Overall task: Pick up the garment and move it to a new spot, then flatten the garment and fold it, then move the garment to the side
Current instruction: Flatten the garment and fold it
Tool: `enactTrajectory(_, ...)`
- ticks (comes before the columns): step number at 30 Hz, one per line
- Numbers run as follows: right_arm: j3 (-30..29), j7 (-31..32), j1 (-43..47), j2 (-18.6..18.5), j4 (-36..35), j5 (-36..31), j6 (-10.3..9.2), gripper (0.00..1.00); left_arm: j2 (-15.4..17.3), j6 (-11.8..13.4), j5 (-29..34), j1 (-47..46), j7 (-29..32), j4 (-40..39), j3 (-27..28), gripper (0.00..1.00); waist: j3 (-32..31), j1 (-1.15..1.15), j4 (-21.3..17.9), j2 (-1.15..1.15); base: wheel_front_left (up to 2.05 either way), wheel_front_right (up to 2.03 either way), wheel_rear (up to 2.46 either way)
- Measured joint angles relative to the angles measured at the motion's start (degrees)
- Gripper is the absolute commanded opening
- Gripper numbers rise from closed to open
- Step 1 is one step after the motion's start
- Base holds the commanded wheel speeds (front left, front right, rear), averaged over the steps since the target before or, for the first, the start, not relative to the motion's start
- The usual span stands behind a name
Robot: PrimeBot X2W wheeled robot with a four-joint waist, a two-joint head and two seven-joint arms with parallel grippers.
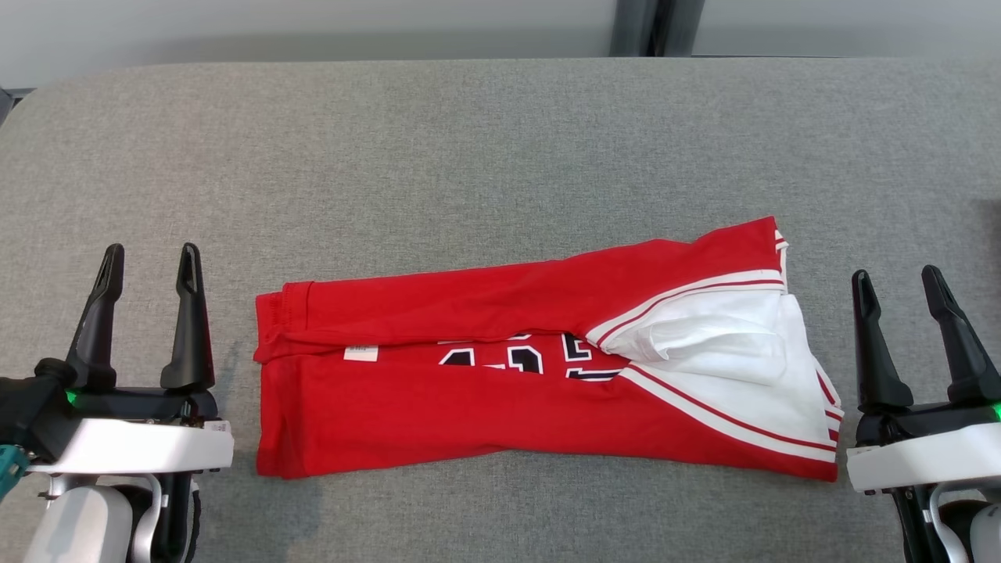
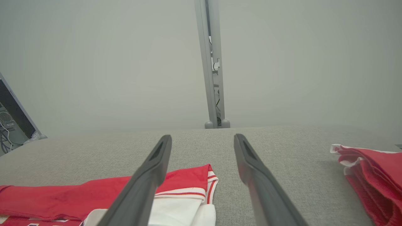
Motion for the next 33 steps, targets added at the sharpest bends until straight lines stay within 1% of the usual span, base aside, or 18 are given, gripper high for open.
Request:
enactTrajectory(4, -0.43, 0.65, 0.04, -0.27, 1.26, 0.03, 0.0, 1.0, -1.35, -1.47, 1.1, 0.0, 0.01, 1.02, 0.34, 1.0, -0.22, 0.0, 0.64, 0.0, 0.0, 0.0, 0.0)
enactTrajectory(8, -1.3, 1.71, -0.11, -0.83, 2.8, 0.1, 0.0, 1.0, -2.01, -2.22, 1.97, -0.04, 0.0, 1.41, 0.38, 1.0, -0.13, 0.0, 1.07, 0.0, 0.0, 0.0, 0.0)
enactTrajectory(12, -1.67, 2.45, -1.82, -1.75, 6.53, 0.77, 0.0, 1.0, -2.81, -3.03, 2.49, -0.31, 0.0, 1.63, 0.22, 1.0, 0.5, 0.0, 1.65, 0.0, 0.0, 0.0, 0.0)
enactTrajectory(14, -1.18, 3.11, -3.18, -2.38, 9.75, 1.45, 0.0, 1.0, -3.08, -3.26, 2.92, -0.5, 0.0, 1.76, 0.18, 1.0, 0.89, 0.0, 2.03, 0.0, 0.0, 0.0, 0.0)
enactTrajectory(16, -0.2, 3.22, -4.52, -2.91, 12.95, 2.14, 0.0, 1.0, -3.43, -3.66, 3.21, -0.71, 0.0, 1.94, 0.05, 1.0, 1.27, 0.0, 2.46, 0.0, 0.0, 0.0, 0.0)
enactTrajectory(22, 5.58, 3.31, -8.45, -3.96, 21.25, 4.31, 0.0, 1.0, -4.41, -4.7, 3.83, -1.41, 0.0, 2.77, -0.51, 1.0, 2.29, 0.0, 3.49, 0.0, 0.0, 0.0, 0.0)
enactTrajectory(25, 6.69, 2.91, -8.76, -4.19, 25.03, 5.78, 0.0, 1.0, -4.67, -5.17, 3.92, -1.73, 0.0, 3.11, -0.48, 1.0, 2.76, 0.0, 3.91, 0.0, 0.0, 0.0, 0.0)
enactTrajectory(28, 8.0, 3.0, -8.93, -4.27, 27.42, 6.89, 0.0, 1.0, -5.05, -5.5, 4.1, -2.11, 0.0, 3.35, -0.44, 1.0, 3.11, 0.0, 4.15, 0.0, 0.0, 0.0, 0.0)
enactTrajectory(33, 10.6, 3.53, -8.47, -4.66, 27.66, 9.13, -0.08, 1.0, -5.49, -6.03, 4.43, -2.54, 0.0, 3.75, -0.01, 1.0, 3.23, 0.0, 4.23, 0.0, 0.0, 0.0, 0.0)
